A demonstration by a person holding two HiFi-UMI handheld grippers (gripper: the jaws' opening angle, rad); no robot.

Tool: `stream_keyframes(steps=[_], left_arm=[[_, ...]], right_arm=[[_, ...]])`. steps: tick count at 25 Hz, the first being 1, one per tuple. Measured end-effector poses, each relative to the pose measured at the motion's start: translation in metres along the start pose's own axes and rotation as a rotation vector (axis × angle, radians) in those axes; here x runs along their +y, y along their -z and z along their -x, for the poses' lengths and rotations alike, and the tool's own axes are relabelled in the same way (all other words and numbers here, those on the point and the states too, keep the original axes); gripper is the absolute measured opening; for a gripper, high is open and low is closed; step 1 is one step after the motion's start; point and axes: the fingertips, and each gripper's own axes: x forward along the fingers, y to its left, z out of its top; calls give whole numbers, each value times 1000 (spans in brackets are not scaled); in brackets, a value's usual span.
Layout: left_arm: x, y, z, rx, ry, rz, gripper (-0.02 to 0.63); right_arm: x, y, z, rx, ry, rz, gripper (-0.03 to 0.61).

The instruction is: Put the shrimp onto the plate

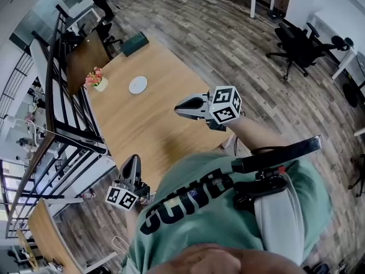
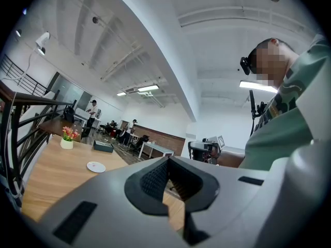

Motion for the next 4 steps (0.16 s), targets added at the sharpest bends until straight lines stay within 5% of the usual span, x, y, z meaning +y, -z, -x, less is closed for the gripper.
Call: stream_keyframes(steps=[4], left_arm=[[2,-2,1,-2,8,-2,5]], right_arm=[[2,0,-5,4,-2,6,6]])
